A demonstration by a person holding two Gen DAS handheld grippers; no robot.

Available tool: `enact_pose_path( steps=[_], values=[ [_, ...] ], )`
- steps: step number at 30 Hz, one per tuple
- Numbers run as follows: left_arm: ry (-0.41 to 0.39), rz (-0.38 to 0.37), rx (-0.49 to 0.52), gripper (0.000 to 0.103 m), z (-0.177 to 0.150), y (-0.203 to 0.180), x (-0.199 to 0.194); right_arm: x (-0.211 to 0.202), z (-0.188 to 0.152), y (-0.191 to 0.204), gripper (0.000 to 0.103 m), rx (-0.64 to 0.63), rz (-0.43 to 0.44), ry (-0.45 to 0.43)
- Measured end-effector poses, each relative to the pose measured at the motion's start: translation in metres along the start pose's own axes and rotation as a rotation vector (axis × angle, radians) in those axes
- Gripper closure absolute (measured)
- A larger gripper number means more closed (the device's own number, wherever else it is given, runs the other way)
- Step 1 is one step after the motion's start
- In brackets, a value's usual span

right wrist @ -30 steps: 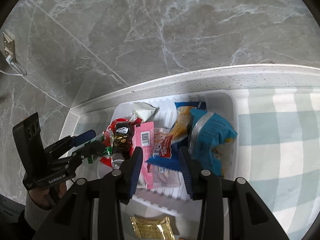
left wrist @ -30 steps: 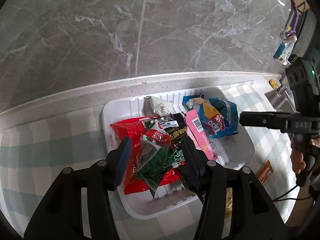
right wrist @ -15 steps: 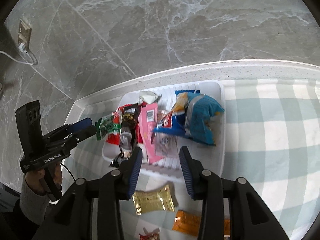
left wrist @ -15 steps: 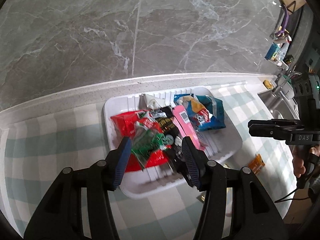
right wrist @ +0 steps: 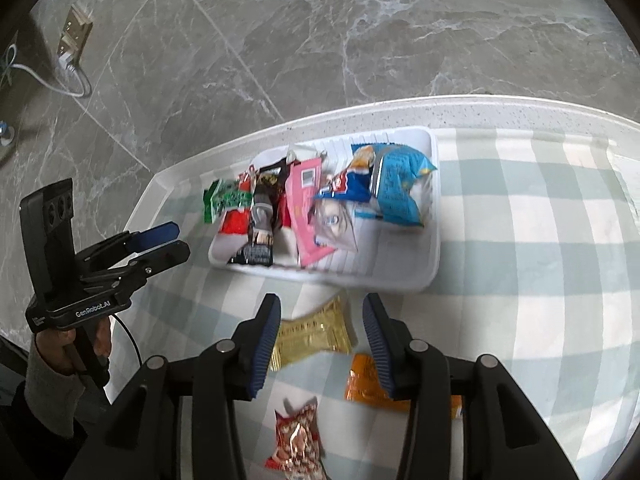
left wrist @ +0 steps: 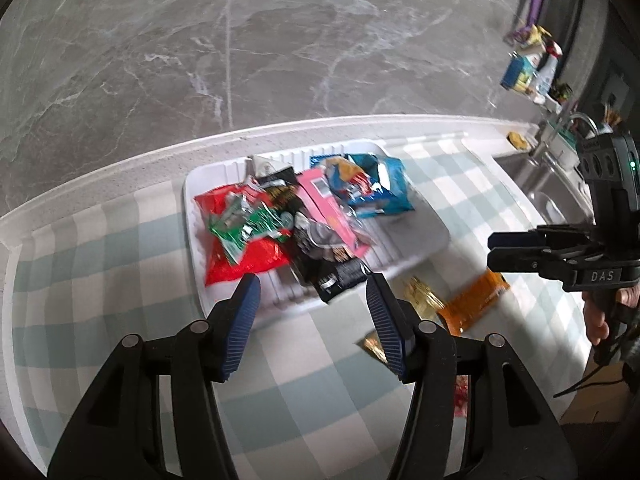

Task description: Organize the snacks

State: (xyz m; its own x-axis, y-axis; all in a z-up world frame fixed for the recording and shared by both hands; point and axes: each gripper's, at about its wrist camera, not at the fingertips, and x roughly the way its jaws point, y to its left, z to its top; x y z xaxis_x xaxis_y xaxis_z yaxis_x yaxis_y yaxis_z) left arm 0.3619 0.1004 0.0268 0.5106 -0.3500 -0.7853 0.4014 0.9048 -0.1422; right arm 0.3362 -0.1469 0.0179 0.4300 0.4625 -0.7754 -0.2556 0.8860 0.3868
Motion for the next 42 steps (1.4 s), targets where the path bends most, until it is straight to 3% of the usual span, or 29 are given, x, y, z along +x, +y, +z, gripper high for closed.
enact_pose_path(
  steps=[25, 42],
  values=[
    [0.105, -0.058, 0.183, 0.049, -0.047, -0.070, 0.003, -0.006, -0.063, -0.007, 0.051, -0.266, -0.152, 0.098],
    [0.185, -0.080, 0.225, 0.049, -0.059, -0.080, 0.034, 0.012, -0.072, -0.023, 0.048, -0.384, -0.205, 0.166]
  ],
)
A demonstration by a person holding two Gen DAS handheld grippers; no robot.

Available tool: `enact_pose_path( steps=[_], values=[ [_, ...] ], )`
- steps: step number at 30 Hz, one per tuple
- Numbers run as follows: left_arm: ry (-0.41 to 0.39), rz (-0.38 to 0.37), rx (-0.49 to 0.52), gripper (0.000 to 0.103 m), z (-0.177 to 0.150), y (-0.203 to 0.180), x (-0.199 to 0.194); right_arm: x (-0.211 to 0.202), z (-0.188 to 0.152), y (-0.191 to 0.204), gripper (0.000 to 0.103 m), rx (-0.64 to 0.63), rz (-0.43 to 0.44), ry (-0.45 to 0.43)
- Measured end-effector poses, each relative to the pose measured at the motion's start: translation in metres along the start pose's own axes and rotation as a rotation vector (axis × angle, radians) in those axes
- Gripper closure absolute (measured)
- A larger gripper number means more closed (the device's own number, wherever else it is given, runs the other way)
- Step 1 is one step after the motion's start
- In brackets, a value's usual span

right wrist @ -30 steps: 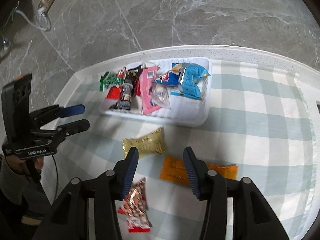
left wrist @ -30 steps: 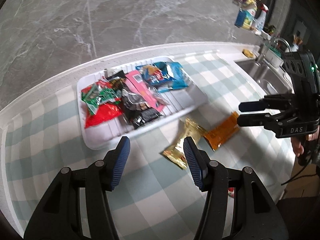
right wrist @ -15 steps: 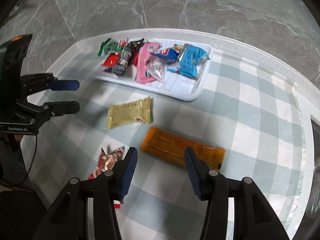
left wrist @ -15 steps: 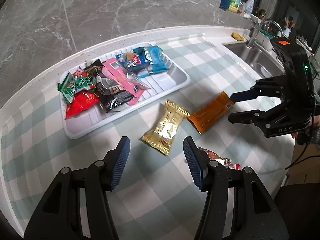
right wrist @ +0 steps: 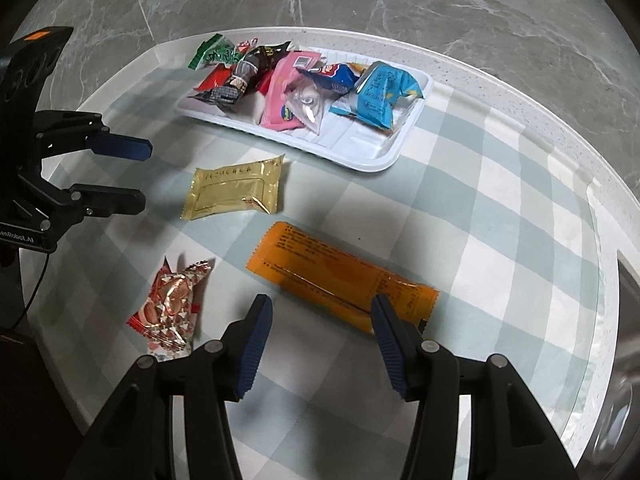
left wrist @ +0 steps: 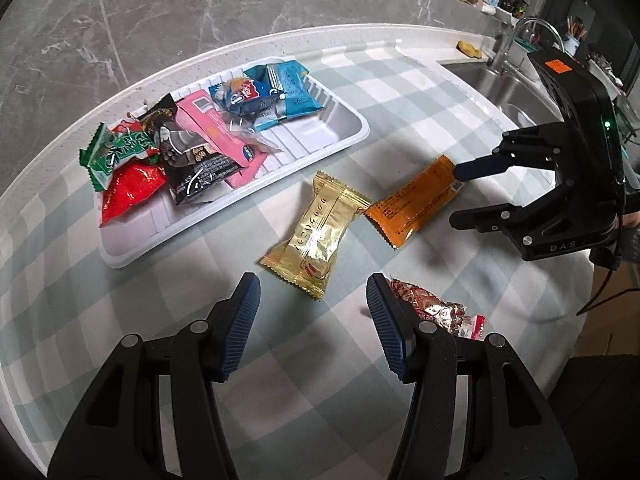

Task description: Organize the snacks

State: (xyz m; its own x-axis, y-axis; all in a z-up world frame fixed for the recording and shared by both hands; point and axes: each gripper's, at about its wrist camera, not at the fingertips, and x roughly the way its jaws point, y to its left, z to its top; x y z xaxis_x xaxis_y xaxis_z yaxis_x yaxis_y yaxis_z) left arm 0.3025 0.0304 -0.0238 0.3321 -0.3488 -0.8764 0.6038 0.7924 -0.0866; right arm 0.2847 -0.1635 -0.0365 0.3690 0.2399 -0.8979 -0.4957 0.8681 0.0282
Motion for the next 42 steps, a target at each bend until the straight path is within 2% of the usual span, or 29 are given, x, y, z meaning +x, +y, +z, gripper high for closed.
enact_pose_path(
  steps=[27, 42],
  values=[
    [0.058, -0.003, 0.043, 0.049, 0.012, 0.000, 0.038, 0.031, 0.022, 0.001, 0.048, -0.186, 0.010, 0.055],
    [0.075, 0.004, 0.088, 0.049, 0.015, -0.005, 0.048, 0.045, 0.032, 0.008, 0.041, -0.251, 0.033, 0.087]
  ],
)
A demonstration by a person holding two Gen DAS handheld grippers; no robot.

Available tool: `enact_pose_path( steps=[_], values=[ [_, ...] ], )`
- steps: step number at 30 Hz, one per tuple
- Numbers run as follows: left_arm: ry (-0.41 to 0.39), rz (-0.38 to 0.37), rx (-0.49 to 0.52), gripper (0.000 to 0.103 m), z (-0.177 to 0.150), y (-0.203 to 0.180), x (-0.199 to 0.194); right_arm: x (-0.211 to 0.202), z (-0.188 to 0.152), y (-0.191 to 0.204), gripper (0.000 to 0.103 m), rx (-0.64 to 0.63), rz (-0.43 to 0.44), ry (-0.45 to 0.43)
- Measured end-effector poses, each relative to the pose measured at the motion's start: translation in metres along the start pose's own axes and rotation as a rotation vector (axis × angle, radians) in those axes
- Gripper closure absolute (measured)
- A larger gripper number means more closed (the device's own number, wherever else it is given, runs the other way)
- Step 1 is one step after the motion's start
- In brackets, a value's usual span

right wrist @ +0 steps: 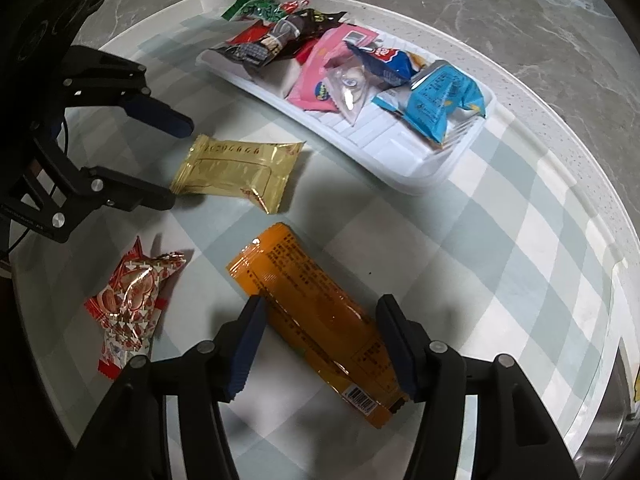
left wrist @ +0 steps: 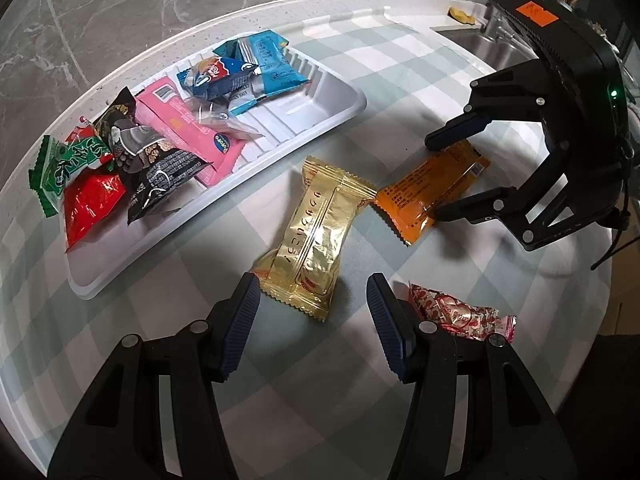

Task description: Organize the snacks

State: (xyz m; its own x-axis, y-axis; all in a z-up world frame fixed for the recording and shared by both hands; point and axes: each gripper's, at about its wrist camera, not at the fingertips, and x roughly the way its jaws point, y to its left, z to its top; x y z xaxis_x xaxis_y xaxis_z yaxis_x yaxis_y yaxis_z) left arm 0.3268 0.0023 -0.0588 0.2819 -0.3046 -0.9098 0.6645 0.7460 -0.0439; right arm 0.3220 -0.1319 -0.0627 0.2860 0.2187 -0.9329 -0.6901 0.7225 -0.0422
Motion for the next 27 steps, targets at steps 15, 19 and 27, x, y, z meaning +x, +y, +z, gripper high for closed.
enact_pose_path(
  steps=[15, 19, 27],
  values=[
    [0.000, 0.009, 0.048, 0.049, 0.002, -0.002, 0.007, 0.003, 0.000, -0.004, 0.041, -0.003, -0.003, 0.004],
    [0.002, 0.013, 0.066, 0.049, 0.002, -0.002, 0.008, 0.003, 0.005, -0.004, 0.041, -0.018, -0.005, 0.008],
    [0.008, 0.028, 0.102, 0.049, 0.006, -0.004, 0.015, 0.006, 0.004, 0.001, 0.039, -0.071, 0.001, 0.038]
  ],
)
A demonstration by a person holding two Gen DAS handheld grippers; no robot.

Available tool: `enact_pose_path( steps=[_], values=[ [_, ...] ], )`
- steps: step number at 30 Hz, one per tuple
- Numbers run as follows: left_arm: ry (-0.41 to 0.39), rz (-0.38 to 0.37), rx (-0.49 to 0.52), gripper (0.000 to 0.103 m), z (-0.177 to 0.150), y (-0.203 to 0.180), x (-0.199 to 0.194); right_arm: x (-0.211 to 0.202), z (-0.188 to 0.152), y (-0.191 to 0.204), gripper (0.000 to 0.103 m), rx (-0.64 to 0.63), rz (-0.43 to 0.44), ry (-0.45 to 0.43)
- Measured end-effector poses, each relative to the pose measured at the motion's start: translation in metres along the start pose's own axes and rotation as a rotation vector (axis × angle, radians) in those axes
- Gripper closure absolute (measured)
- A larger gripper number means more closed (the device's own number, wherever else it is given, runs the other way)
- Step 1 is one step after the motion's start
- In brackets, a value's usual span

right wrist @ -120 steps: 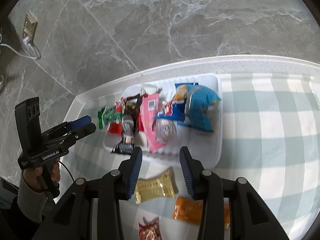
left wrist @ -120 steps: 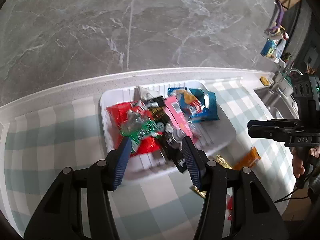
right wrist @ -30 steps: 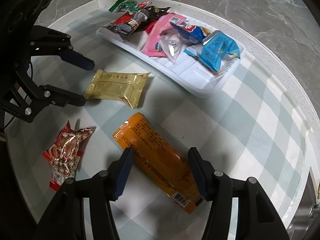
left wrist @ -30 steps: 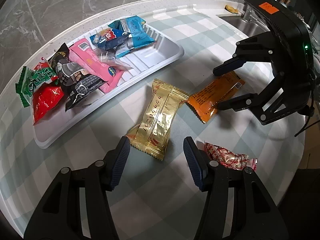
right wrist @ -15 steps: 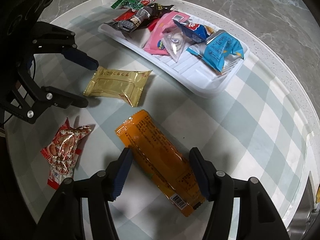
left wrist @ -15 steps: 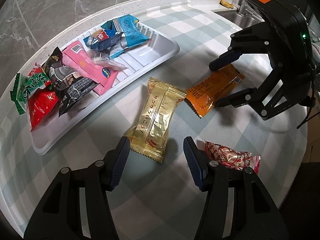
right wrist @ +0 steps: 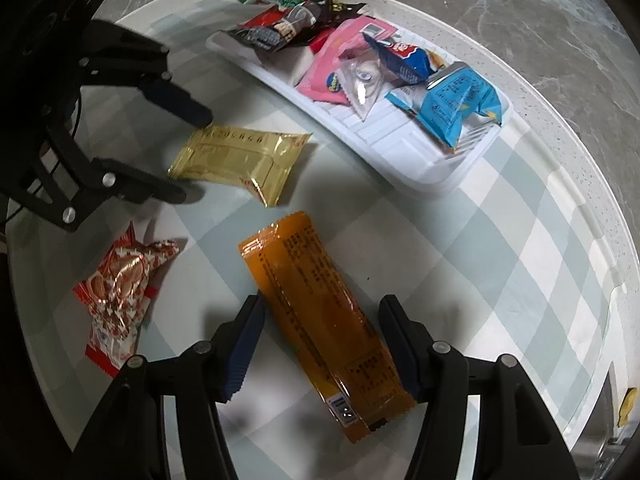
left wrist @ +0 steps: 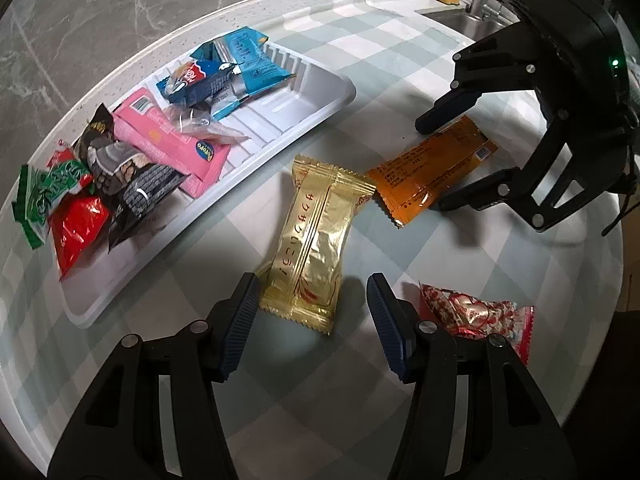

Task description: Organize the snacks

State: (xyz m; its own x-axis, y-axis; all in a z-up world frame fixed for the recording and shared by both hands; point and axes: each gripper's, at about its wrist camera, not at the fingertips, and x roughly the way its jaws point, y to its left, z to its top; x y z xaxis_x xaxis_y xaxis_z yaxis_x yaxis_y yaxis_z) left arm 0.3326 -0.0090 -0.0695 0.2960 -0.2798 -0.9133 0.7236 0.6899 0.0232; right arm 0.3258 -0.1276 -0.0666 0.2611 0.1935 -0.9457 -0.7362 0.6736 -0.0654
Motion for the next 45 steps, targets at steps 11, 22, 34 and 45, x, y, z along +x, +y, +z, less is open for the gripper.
enact_pose_path(
  steps=[11, 22, 34, 45],
  values=[
    [0.012, 0.005, 0.077, 0.049, 0.016, -0.008, 0.021, 0.001, -0.002, -0.008, 0.044, 0.062, 0.038, -0.001],
    [-0.011, -0.079, -0.007, 0.069, 0.017, 0.002, 0.025, -0.010, -0.006, -0.044, 0.076, 0.233, 0.073, -0.035],
    [-0.046, -0.165, -0.102, 0.074, 0.013, 0.012, 0.016, -0.040, -0.035, -0.070, 0.077, 0.507, 0.242, -0.155],
    [-0.054, -0.169, -0.125, 0.075, 0.004, 0.012, 0.011, -0.049, -0.044, -0.065, 0.077, 0.606, 0.297, -0.202]
  ],
)
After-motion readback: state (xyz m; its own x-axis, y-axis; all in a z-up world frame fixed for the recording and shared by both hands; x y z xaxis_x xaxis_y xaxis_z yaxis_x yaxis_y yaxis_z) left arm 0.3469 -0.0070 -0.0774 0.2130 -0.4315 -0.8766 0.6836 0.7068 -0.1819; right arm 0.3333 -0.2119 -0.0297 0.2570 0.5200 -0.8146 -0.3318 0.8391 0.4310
